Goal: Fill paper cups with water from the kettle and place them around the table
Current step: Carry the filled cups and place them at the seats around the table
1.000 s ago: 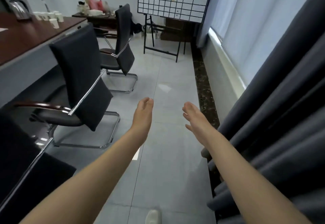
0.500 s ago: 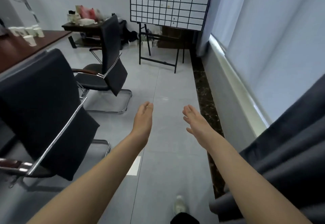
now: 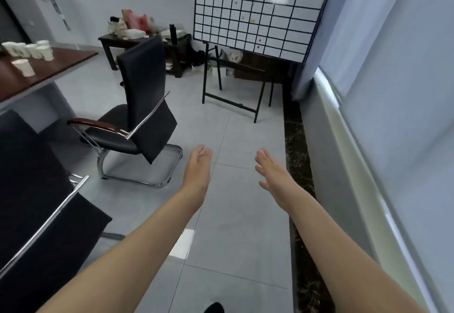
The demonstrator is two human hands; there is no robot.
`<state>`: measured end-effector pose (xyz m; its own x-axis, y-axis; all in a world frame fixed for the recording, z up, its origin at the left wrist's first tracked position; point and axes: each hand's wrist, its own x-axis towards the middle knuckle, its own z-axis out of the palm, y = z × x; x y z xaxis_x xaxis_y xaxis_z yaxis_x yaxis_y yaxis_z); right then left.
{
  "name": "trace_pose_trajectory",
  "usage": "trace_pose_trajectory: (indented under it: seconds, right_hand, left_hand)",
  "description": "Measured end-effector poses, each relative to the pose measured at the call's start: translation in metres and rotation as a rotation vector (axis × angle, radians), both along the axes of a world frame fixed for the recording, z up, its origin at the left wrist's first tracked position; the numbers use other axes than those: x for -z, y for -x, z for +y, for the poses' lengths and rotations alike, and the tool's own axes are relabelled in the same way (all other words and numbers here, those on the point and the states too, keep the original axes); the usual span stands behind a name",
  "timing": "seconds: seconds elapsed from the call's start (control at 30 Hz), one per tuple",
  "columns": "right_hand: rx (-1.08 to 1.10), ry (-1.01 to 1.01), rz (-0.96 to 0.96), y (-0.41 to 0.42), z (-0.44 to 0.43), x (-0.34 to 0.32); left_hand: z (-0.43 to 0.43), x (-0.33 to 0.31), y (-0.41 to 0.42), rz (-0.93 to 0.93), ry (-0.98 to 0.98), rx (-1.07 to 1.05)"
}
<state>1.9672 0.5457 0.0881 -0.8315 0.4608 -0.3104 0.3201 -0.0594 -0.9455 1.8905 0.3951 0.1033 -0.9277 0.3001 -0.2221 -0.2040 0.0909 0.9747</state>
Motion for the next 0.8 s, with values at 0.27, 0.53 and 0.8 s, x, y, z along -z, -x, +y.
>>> trace_pose_trajectory:
  seconds: [0.27,0.53,0.8]
  right_hand:
    - [-0.029,0.007,-0.011,0.163,0.108,0.009]
    - [-0.063,-0.036,0.0,0.319,0.216,-0.001]
    - [-0.145,-0.064,-0.021,0.478,0.325,0.009]
  left_hand:
    - [0.107,0.019,0.164,-0.001,-0.002,-0.017]
    - [0.207,0.015,0.321,0.021,0.024,0.001]
    - [0.309,0.022,0.476,0.014,-0.056,-0.084]
